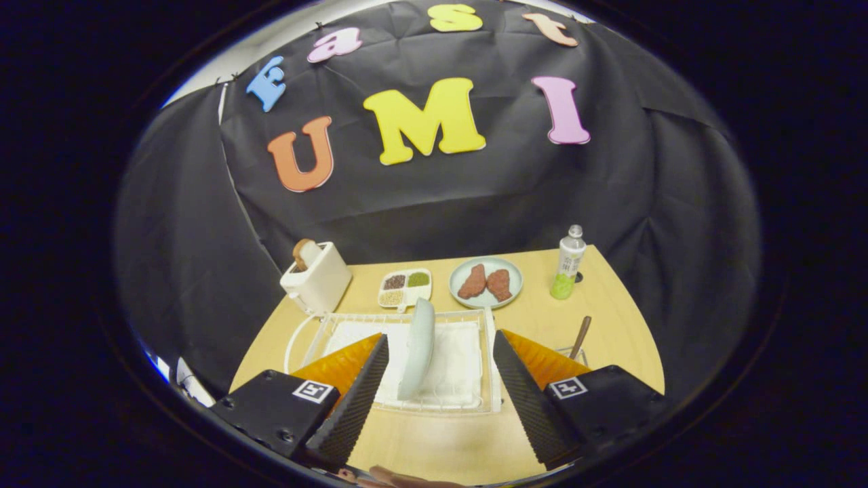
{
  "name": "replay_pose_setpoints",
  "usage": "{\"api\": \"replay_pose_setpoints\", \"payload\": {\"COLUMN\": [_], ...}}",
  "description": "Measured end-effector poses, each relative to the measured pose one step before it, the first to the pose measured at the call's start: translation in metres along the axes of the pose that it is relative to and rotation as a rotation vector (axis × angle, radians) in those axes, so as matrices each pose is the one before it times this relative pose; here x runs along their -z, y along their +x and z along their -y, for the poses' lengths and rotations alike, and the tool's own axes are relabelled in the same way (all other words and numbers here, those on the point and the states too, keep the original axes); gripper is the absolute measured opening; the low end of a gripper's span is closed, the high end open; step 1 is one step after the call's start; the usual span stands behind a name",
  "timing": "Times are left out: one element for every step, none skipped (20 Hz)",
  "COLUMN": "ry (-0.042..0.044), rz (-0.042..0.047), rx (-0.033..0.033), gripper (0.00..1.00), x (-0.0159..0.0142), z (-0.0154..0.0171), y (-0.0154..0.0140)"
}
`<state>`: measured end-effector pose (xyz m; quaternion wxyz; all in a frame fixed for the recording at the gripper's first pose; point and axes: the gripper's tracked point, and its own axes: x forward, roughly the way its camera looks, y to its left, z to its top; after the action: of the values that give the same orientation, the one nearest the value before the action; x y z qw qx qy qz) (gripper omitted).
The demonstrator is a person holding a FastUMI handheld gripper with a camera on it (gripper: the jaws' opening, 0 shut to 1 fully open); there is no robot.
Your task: Take the plate from the dish rack, then take the spoon from the basket and place it into the plate.
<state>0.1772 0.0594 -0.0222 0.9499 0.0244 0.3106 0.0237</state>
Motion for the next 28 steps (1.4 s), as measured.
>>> {"api": "replay_pose_setpoints", "payload": {"ry": [-0.00539,-0.00841,-0.00863,-0.01118,-0.01481,-0.02378,-0.02059,-0.01226,-0.02102,-0.0168,-0.01423,-0.01601,-0.01054,-0.00324,-0.00179,-0.00572,0.00899,0.00062,0.00496,0.00013,-0.00991,0.0051,0.00253,0.00215,-0.00237,-0.00438,-0.00416,-0.00894], "rz": [-0.02698,-0.02951,-0.03916,-0.05405,-0.04476,-0.03713,-0.0272,-0.01601,-0.02138,-0.01941,-0.01711,-0.00982,-0.00345,-0.00373,-0.00878,-0.02029,-0.01562,-0.00707,-0.01249,-0.00313,-0.00182,0.00449,0.00559,0.00712,0.0133,0.01399,0.00157,0.00268], "rx": [0.00866,0.01482,0.02045,0.03174,0.03724,0.03808,0.03936,0.02674,0.02189,0.02324,0.0337,0.03555,0.04068,0.03419,0.02648,0.01531,0.0182,0.01509,0.02151,0.03022,0.01775,0.00933,0.01528,0.01529,0.01614,0.01512,0.0017,0.00404], "gripper": [1.0,1.0,1.0,0.99,0.97,0.96,0.95,0.95,0.94,0.93,0.88,0.85,0.78,0.71,0.64,0.57,0.47,0.41,0.32,0.25,0.16,0.13,0.09,0.08,0.07,0.06,0.06,0.06], "x": [-0.0017,-0.00136,0.00116,0.00312,0.0017,-0.00217,-0.00215,-0.00244,-0.00078,-0.0013,-0.00037,-0.00273,-0.00333,-0.00301,-0.00085,0.00044,0.00078,-0.00192,0.00135,-0.00225,0.00125,-0.00216,0.00002,-0.00106,-0.00223,-0.00258,0.00221,0.0002], "z": [-0.00438,-0.00368,-0.00333,-0.00077,0.00039,0.00169,-0.00038,-0.00238,-0.00337,-0.00286,0.00066,0.00026,0.0016,0.00115,-0.00036,-0.00186,-0.00001,-0.00041,0.00031,0.00275,0.00071,-0.0006,0.00105,0.00106,0.00197,0.00189,-0.00056,0.0002], "y": [0.01052,0.01216,0.01279,0.01115,0.00866,0.00943,0.00591,0.00357,0.00362,0.00377,0.00252,0.00283,0.00291,0.00345,0.00289,0.00303,0.0029,0.00065,0.00337,0.00071,-0.00013,-0.00263,-0.00155,-0.00306,-0.00393,-0.00387,-0.00403,-0.00398]}}
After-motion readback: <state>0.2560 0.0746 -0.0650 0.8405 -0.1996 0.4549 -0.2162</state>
